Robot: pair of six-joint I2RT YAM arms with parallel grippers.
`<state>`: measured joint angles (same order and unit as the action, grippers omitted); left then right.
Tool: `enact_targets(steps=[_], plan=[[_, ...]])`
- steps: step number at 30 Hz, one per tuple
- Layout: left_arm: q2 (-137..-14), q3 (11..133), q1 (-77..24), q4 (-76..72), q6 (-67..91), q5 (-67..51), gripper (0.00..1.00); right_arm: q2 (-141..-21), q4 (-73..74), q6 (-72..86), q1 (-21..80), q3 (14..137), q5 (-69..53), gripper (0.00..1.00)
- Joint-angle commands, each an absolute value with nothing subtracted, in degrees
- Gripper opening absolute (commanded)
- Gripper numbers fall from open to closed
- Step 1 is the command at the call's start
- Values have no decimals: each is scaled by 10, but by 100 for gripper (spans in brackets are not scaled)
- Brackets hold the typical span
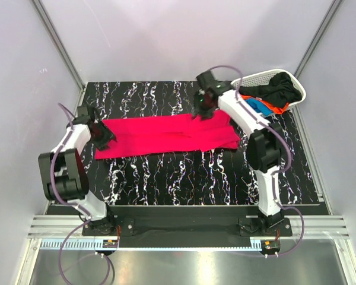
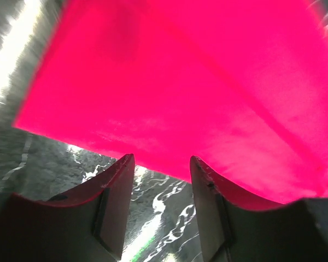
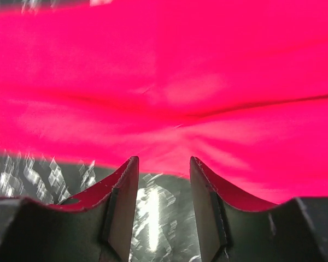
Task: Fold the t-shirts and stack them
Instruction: Fold the tshirt
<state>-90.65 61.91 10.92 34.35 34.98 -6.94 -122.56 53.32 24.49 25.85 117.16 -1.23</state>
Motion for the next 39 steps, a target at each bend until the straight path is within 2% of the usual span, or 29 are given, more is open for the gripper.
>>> enact_targets(steps=[1, 5, 10, 12, 16, 20, 39], plan=[[-945, 621, 113, 298, 341, -124, 48, -1234, 504, 270, 291, 1133, -73, 49], [-969, 630, 122, 304, 329, -127, 47, -1240, 491, 259, 298, 1109, -74, 47], [-976, 623, 121, 302, 332, -139, 45, -1246, 472, 279, 300, 1082, -91, 35], [-978, 615, 120, 300, 335, -141, 44, -1248, 463, 286, 302, 1072, -98, 29], [-988, 608, 120, 297, 341, -146, 44, -1265, 452, 297, 314, 1065, -96, 8], [-998, 605, 120, 297, 351, -153, 43, -1283, 446, 305, 316, 1075, -67, 2], [-1005, 582, 147, 303, 335, -149, 41, -1340, 446, 308, 315, 1127, 11, 0]])
